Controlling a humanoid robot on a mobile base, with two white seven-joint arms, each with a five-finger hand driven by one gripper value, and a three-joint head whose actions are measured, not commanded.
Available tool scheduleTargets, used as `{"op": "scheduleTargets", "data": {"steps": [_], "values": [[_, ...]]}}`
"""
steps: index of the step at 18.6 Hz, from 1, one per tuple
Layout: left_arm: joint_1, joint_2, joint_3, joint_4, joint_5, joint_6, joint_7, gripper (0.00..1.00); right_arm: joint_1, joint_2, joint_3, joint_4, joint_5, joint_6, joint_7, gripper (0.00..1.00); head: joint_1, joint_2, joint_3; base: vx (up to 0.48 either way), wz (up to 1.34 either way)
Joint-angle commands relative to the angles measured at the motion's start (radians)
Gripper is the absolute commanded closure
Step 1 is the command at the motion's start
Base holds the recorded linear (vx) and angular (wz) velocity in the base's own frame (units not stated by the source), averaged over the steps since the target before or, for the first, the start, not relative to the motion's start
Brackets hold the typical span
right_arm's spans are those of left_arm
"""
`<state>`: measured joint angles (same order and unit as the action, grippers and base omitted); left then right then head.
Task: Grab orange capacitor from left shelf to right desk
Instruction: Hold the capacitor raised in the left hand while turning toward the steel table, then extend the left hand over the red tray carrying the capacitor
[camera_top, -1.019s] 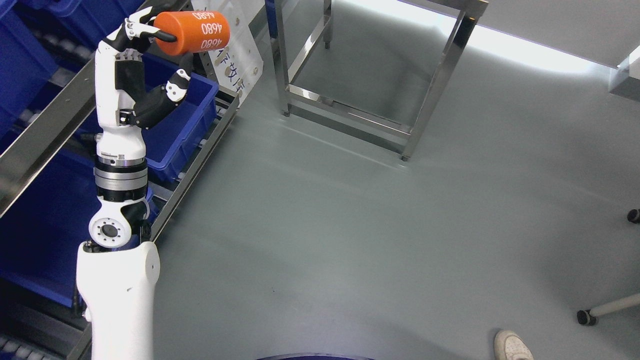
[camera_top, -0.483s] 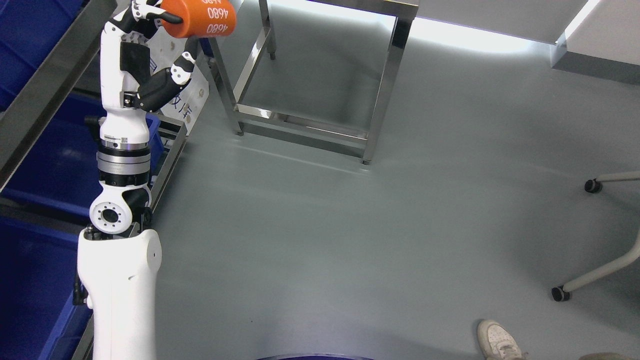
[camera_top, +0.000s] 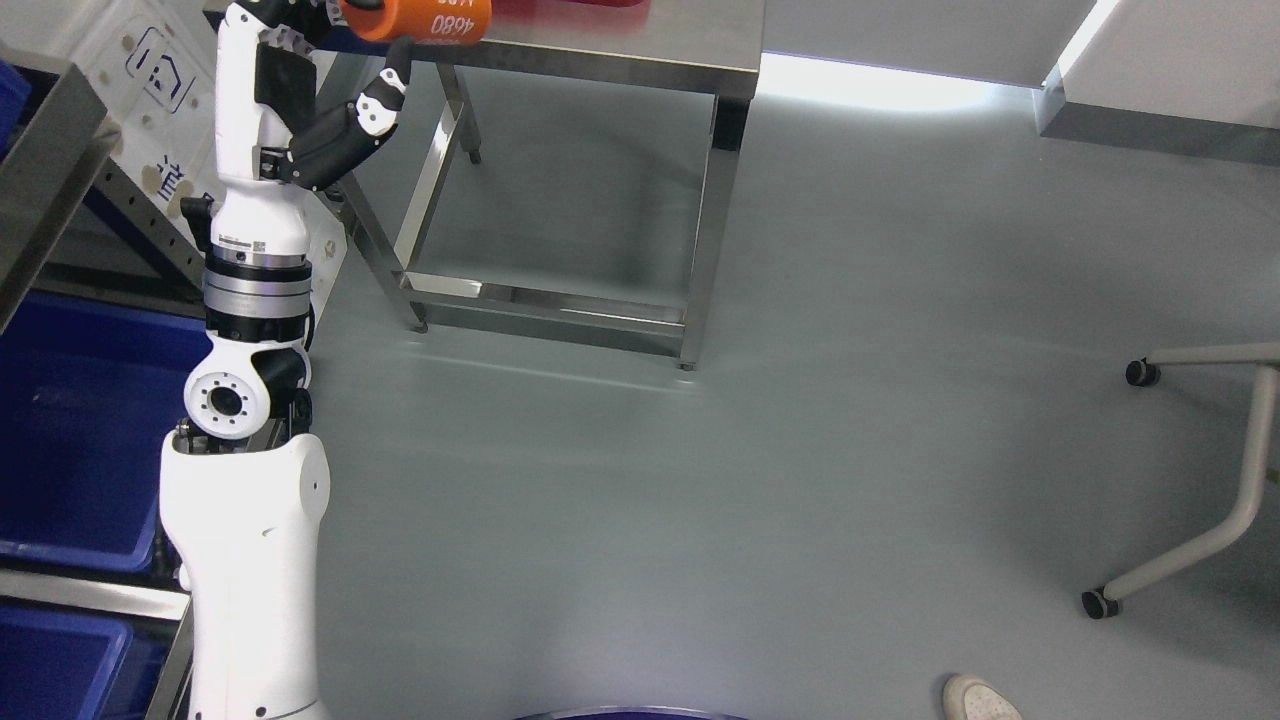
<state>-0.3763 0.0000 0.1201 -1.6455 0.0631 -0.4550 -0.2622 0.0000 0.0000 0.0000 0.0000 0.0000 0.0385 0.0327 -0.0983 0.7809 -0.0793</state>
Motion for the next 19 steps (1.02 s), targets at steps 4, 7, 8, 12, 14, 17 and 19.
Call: {"op": "scheduleTargets", "data": {"steps": [4,7,8,12,14,17,19], "values": [[-0.070,0.018,-0.056,0.004,0.000,0.056,0.000,0.99,0.000,-0.017,-0.011,-0.034,0.000,0.006,-0.001,0.00,0.0000,0.000,0.000,0.279,-0.09],[-0.093,0.018,-0.059,0.006,0.000,0.085,-0.002,0.99,-0.002,-0.017,-0.011,-0.034,0.000,0.006,-0.001,0.00,0.0000,0.000,0.000,0.286,-0.03],[-0.096,0.018,-0.065,0.006,0.000,0.096,-0.002,0.99,-0.002,-0.017,-0.011,-0.034,0.000,0.006,-0.001,0.00,0.0000,0.000,0.000,0.267,-0.03],[-0.153,0.018,-0.094,0.026,-0.002,0.143,-0.003,0.99,-0.002,-0.017,-0.011,-0.034,0.000,0.004,-0.001,0.00,0.0000,0.000,0.000,0.259,-0.01],[-0.179,0.018,-0.096,0.033,-0.002,0.159,-0.003,0.99,-0.002,-0.017,-0.011,-0.034,0.000,0.006,-0.001,0.00,0.0000,0.000,0.000,0.252,0.00],[-0.190,0.018,-0.103,0.035,-0.002,0.185,-0.006,0.99,-0.002,-0.017,-0.011,-0.034,0.000,0.006,-0.001,0.00,0.0000,0.000,0.000,0.240,0.03],[-0.194,0.018,-0.120,0.035,-0.002,0.206,-0.020,0.99,-0.002,-0.017,-0.011,-0.034,0.000,0.006,-0.001,0.00,0.0000,0.000,0.000,0.223,0.07]]}}
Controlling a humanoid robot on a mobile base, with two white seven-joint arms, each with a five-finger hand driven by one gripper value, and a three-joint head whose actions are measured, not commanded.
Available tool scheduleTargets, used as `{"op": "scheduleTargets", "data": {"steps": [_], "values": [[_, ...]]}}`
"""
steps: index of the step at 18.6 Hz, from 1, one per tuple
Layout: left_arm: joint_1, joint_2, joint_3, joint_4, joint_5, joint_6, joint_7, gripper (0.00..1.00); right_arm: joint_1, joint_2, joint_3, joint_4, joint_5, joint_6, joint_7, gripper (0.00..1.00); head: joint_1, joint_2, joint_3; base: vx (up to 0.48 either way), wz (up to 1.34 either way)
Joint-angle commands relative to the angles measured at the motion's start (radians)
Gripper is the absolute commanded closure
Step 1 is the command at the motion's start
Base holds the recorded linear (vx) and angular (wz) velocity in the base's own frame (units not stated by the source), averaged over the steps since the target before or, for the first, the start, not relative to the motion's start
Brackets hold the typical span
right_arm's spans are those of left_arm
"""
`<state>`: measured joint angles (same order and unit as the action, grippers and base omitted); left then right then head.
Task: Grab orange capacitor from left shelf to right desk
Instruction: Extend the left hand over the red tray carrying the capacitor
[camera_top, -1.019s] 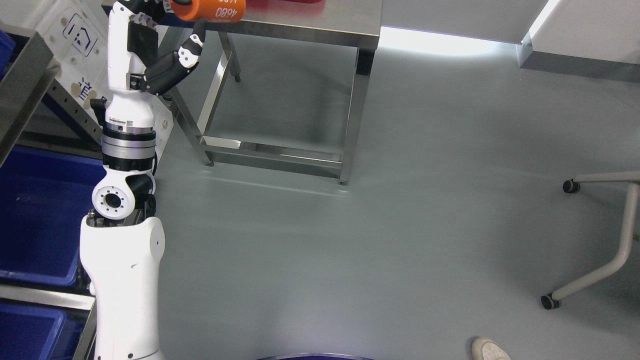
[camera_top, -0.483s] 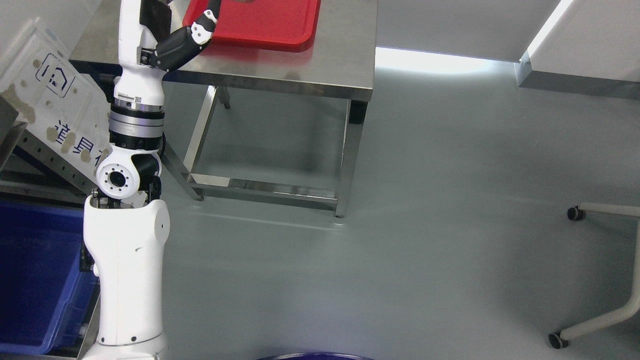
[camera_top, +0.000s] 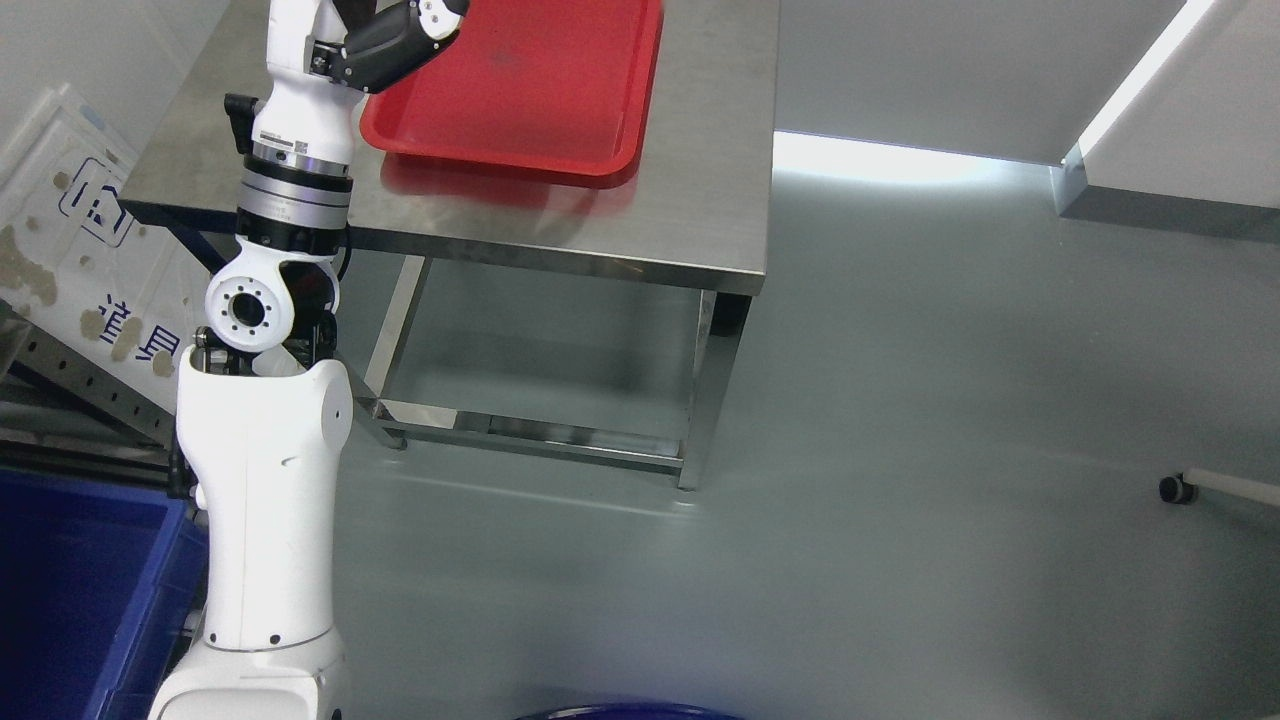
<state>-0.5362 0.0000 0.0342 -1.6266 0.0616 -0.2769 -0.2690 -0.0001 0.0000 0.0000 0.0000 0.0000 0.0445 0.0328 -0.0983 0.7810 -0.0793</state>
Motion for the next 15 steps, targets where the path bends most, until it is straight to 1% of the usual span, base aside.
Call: {"op": "scheduleTargets", "data": {"steps": [1,5,13,15], "values": [[-0.045,0.017,-0.051,0.016,0.000,0.039,-0.019,0.99,-0.001,-0.017,-0.011,-0.034,0.000,0.000,-0.001,0.00,0.0000,0.000,0.000,0.209,0.10],[-0.082,0.017,-0.079,0.019,-0.002,0.091,-0.021,0.98,-0.001,-0.017,-0.011,-0.034,0.000,0.000,-0.001,0.00,0.0000,0.000,0.000,0.199,0.11],[-0.044,0.017,-0.106,0.024,-0.025,0.093,-0.019,0.98,-0.001,-0.017,-0.011,-0.034,0.000,0.000,-0.001,0.00,0.0000,0.000,0.000,0.144,0.06],[-0.048,0.031,-0.108,0.024,-0.048,0.116,-0.019,0.98,-0.001,-0.017,-0.011,-0.034,0.000,0.000,-0.001,0.00,0.0000,0.000,0.000,0.082,0.00]]}}
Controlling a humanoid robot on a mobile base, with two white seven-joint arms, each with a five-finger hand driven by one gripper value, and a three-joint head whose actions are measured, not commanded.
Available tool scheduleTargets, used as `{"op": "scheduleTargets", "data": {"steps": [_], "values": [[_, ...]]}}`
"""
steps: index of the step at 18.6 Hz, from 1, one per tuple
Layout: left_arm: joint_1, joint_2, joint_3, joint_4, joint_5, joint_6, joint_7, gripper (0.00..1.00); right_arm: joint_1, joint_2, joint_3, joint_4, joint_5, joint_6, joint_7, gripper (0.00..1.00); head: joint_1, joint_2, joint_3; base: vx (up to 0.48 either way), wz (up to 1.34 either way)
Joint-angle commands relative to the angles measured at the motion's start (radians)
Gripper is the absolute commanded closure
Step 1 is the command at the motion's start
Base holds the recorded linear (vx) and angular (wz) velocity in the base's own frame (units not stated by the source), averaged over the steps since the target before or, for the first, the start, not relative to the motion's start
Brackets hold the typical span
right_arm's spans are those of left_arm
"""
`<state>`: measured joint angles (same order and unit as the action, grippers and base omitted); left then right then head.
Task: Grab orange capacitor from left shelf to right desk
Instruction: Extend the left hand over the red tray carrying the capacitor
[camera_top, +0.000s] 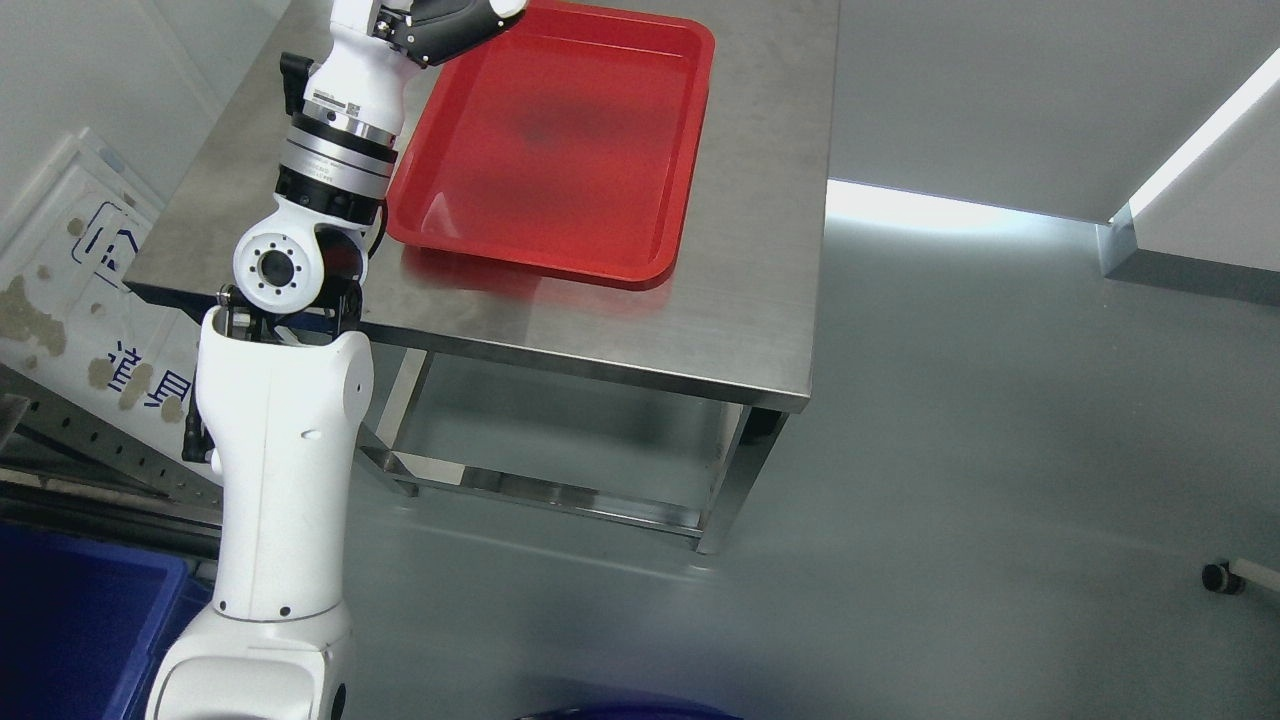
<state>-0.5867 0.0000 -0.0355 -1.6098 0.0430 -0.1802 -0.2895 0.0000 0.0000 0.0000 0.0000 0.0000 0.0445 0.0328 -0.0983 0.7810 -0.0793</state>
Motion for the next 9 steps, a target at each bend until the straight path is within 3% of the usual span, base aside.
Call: {"op": "scheduleTargets", "data": {"steps": [1,9], "values": [[-0.004,0.034,-0.043,0.007,-0.031,0.034,0.000,0.98,-0.002,-0.017,-0.011,-0.034,0.000,0.000,-0.001,0.00,0.0000,0.000,0.000,0.054,0.03],[-0.021,0.035,-0.150,0.071,-0.179,0.131,0.000,0.98,-0.002,-0.017,-0.011,-0.034,0.000,0.000,-0.001,0.00,0.0000,0.000,0.000,0.022,0.00]]}}
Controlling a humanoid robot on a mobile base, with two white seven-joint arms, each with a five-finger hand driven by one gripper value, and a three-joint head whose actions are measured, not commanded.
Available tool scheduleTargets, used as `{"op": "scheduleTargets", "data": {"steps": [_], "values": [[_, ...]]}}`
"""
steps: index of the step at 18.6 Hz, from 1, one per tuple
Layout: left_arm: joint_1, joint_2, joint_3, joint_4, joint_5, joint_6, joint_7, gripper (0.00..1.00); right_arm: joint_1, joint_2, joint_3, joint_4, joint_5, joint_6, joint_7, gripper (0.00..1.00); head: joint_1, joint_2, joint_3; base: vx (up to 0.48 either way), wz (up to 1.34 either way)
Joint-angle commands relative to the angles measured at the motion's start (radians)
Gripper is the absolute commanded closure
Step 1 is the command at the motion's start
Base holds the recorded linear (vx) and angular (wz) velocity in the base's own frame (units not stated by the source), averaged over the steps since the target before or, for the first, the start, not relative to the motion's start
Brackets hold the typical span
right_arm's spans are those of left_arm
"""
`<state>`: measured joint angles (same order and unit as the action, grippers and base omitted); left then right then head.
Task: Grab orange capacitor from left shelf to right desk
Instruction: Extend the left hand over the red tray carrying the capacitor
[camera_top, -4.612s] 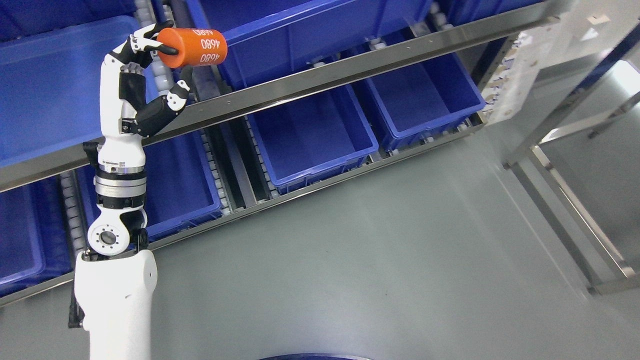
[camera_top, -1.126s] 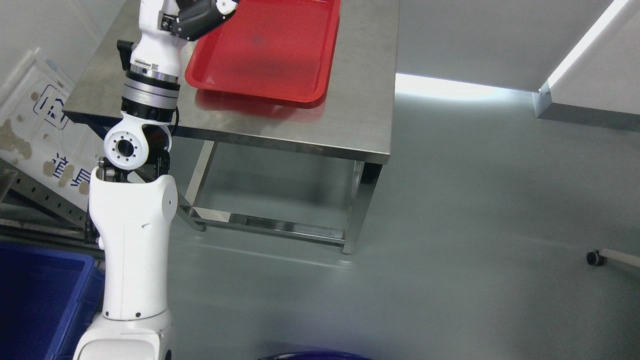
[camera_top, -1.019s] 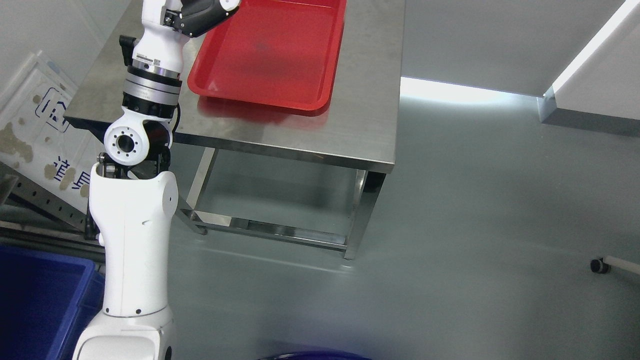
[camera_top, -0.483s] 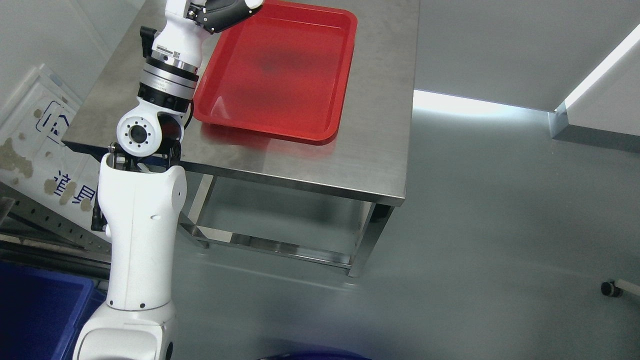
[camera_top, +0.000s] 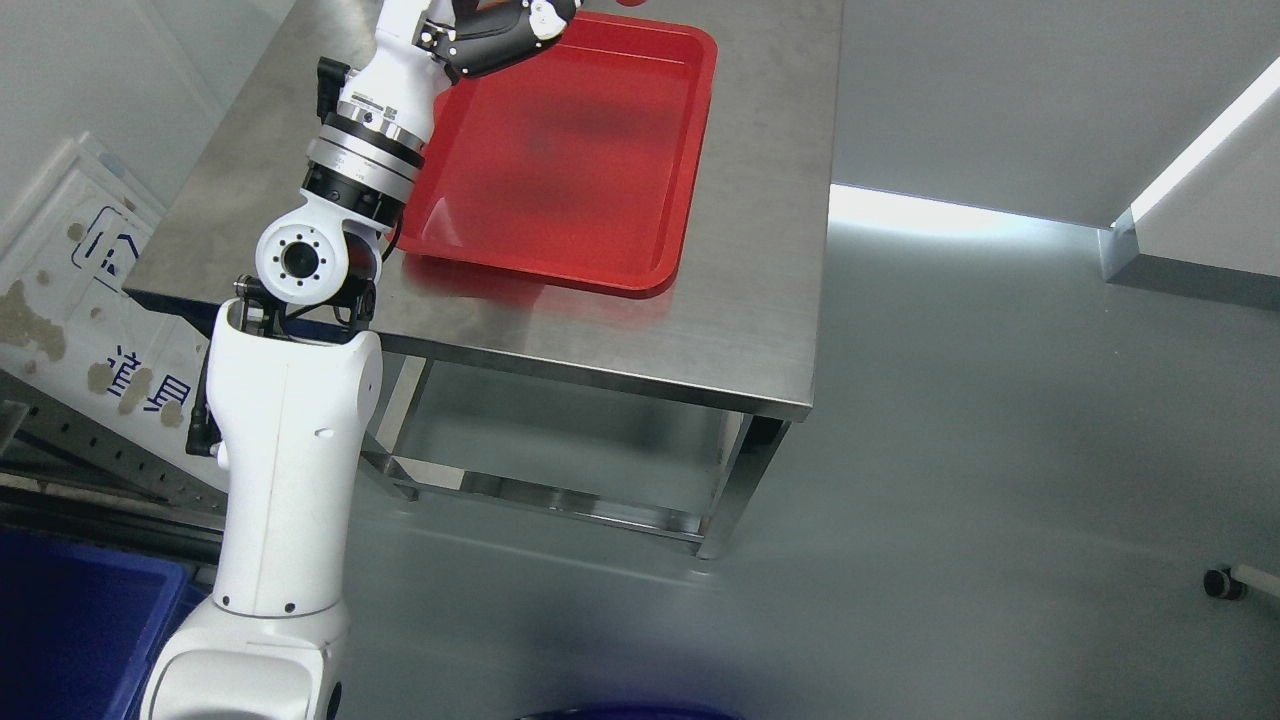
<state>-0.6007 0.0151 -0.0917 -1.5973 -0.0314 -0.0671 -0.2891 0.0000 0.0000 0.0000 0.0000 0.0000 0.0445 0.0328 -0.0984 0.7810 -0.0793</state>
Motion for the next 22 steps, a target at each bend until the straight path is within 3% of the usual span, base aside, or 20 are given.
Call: {"op": "scheduleTargets", "data": {"steps": [1,12,14,18,22], "values": [[-0.007,0.022,-0.094,0.068,-0.126,0.018,-0.001,0.98,-0.002,-0.017,-0.011,-0.034,0.000,0.000,-0.001,0.00,0.0000,0.000,0.000,0.000,0.00],[-0.069,0.026,-0.094,0.149,-0.143,0.021,-0.070,0.98,-0.002,-0.017,-0.011,-0.034,0.000,0.000,-0.001,0.00,0.0000,0.000,0.000,0.000,0.00],[-0.092,0.072,-0.079,0.186,-0.143,0.035,-0.163,0.99,0.000,-0.017,-0.011,-0.034,0.000,0.000,-0.001,0.00,0.0000,0.000,0.000,0.000,0.00],[-0.223,0.180,-0.075,0.232,-0.145,0.199,-0.306,0.98,-0.002,-0.017,-0.011,-0.034,0.000,0.000,-0.001,0.00,0.0000,0.000,0.000,0.000,0.00],[-0.277,0.230,-0.079,0.370,-0.202,0.159,-0.303,0.97,-0.002,-0.017,-0.011,-0.034,0.000,0.000,-0.001,0.00,0.0000,0.000,0.000,0.000,0.00]]}}
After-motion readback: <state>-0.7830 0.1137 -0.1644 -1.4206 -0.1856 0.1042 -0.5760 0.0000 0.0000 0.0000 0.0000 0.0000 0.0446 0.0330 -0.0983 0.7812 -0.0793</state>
